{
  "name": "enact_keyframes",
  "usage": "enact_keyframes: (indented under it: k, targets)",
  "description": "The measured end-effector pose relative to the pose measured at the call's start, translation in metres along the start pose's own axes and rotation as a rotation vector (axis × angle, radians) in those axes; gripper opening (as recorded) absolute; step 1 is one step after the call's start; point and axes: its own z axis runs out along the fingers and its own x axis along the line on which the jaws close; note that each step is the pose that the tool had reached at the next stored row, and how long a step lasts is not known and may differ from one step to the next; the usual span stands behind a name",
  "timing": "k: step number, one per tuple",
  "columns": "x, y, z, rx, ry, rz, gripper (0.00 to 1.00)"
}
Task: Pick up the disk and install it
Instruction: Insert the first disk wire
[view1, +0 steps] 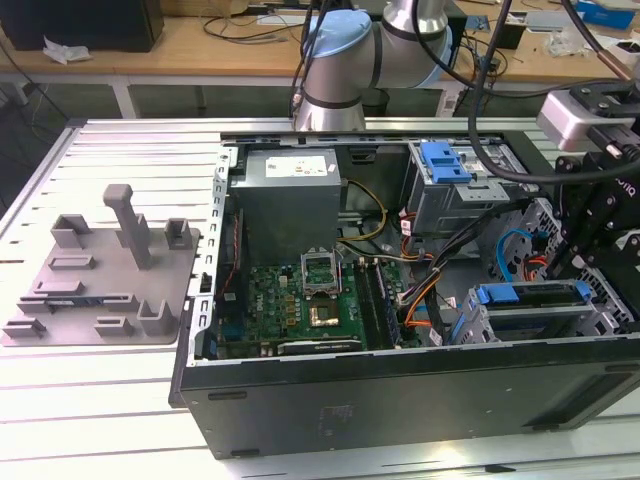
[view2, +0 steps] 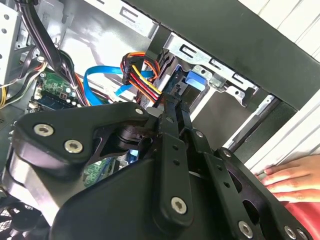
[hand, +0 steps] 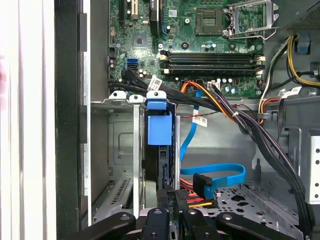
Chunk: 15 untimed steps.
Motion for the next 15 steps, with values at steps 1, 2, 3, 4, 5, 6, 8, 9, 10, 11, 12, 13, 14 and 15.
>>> enact_keyframes:
  k: [1, 2, 3, 4, 5, 6, 8, 9, 10, 11, 12, 13, 14, 15]
  targets:
    - [0.0, 0.0, 0.0002, 0.0, 0.0, -0.002, 0.17]
    - [0.0001, 0.0, 0.0003, 0.0001, -0.0001, -0.003, 0.17]
    - [0.0001, 0.0, 0.0004, 0.0001, -0.0001, -0.004, 0.17]
    - [0.0002, 0.0, 0.0005, 0.0001, -0.0001, -0.006, 0.17]
    - [0.0002, 0.0, 0.0005, 0.0001, -0.0001, -0.007, 0.17]
    - [0.0002, 0.0, 0.0006, 0.0001, -0.0001, -0.007, 0.17]
    - [0.0003, 0.0, 0.0008, 0.0001, -0.0002, -0.008, 0.17]
    - [0.0004, 0.0, 0.0009, 0.0001, -0.0002, -0.009, 0.17]
    - [0.0005, 0.0, 0.001, 0.0001, -0.0003, -0.009, 0.17]
    - [0.0008, 0.0001, 0.0011, 0.0001, -0.0002, -0.009, 0.17]
    - [0.0009, 0.0001, 0.0012, 0.0001, -0.0002, -0.009, 0.17]
    - [0.0011, 0.0001, 0.0013, 0.0002, -0.0001, -0.009, 0.17]
    - [0.0012, 0.0001, 0.0012, 0.0002, 0.0, -0.009, 0.17]
    - [0.0013, 0.0003, 0.0013, 0.0003, -0.0002, -0.009, 0.17]
